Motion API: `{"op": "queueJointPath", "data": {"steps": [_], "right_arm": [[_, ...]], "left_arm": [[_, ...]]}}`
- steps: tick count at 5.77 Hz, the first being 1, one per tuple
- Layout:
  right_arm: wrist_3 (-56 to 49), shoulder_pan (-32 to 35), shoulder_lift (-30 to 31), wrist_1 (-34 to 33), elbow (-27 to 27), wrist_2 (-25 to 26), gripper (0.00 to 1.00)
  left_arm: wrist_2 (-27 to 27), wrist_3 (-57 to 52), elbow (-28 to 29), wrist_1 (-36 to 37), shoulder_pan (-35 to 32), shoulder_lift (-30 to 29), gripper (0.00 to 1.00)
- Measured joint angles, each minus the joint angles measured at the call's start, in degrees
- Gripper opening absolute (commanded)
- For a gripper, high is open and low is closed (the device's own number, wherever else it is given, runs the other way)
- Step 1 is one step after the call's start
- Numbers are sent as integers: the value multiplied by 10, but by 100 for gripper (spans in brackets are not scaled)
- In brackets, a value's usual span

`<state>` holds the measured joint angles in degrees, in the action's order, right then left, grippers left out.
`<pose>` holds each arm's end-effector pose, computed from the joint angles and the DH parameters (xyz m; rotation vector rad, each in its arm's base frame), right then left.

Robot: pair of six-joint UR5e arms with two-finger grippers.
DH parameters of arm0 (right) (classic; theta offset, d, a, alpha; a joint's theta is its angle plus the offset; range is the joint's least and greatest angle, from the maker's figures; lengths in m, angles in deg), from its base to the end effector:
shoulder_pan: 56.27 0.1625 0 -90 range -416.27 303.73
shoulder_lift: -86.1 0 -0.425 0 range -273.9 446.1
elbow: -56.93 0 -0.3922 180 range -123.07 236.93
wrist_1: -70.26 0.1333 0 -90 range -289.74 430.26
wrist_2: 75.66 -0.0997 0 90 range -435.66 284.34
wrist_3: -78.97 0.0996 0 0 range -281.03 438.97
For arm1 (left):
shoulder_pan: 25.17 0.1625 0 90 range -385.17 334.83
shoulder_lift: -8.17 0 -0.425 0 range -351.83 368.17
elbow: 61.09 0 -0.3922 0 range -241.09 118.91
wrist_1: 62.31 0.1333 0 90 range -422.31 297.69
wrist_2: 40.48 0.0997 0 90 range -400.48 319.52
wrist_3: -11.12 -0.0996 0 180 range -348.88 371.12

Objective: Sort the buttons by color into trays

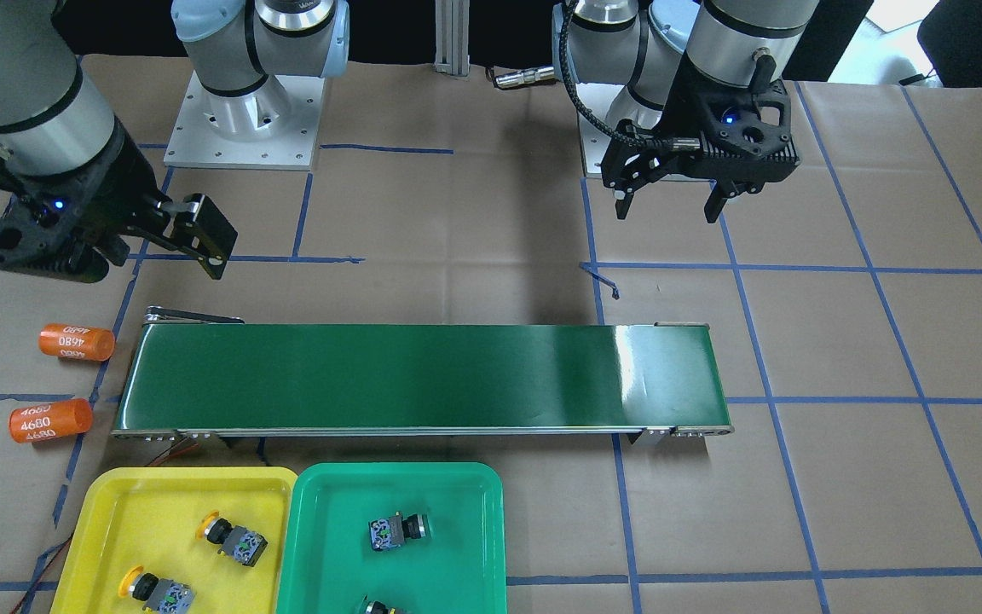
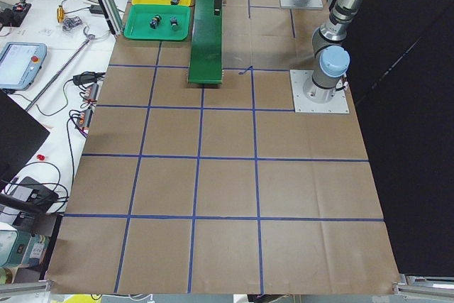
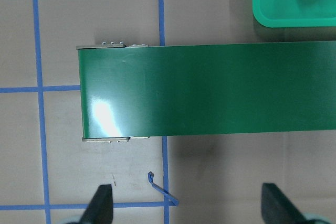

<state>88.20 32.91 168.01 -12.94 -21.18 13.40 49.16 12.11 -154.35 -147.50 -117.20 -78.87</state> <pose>0.1271 -0.5474 0.5046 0.2746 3.1159 0.0836 -0.1508 -0.4724 0.4934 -0.0288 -3.1307 0.1230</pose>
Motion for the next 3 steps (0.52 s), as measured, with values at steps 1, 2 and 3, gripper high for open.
{"op": "queueJointPath", "data": {"steps": [1, 2, 3], "right_arm": [[22, 9, 31, 6, -20, -1, 100], [31, 15, 51, 4, -40, -2, 100], [32, 17, 54, 1, -47, -4, 100]], "left_arm": [[0, 0, 0, 0, 0, 0, 99], [-1, 1, 0, 0, 0, 0, 99], [-2, 4, 0, -1, 0, 0, 99]]}}
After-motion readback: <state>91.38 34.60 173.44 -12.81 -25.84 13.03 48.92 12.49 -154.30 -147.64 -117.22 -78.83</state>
